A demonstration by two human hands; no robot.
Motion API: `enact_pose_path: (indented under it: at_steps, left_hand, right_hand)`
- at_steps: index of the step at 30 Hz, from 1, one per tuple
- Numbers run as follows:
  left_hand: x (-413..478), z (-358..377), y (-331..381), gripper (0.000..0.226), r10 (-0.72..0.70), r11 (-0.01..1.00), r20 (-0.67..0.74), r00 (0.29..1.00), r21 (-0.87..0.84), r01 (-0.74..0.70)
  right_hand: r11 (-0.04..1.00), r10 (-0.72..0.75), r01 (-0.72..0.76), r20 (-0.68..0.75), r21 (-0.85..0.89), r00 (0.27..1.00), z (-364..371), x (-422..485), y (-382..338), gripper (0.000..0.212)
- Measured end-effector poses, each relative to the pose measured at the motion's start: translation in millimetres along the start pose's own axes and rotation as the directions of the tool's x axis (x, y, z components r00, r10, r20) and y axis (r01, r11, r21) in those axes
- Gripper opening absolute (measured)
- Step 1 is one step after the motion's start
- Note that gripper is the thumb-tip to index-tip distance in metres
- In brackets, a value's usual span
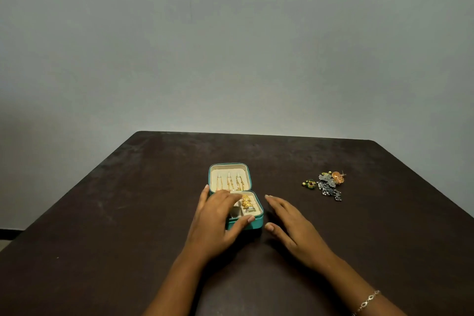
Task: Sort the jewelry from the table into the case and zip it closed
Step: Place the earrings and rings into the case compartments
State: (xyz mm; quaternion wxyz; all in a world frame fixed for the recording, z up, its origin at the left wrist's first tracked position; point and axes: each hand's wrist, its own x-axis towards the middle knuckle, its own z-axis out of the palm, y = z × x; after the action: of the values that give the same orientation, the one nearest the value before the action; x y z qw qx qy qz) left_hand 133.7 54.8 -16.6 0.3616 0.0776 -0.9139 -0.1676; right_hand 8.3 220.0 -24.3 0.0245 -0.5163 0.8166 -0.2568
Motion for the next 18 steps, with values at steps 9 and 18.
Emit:
enact_pose_path:
  at_steps: [9, 18]
  left_hand:
    - [6, 27, 40, 0.044, 0.348, 0.936, -0.174, 0.921, 0.110, -0.333]
    - [17, 84, 77, 0.026, 0.386, 0.922, 0.041, 0.922, -0.011, -0.386]
  right_hand:
    - [0.997, 0.024, -0.026, -0.027, -0.077, 0.999, -25, -41, 26, 0.092]
    - [0.905, 0.421, -0.350, -0.380, 0.243, 0.824, -56, -39, 87, 0.031]
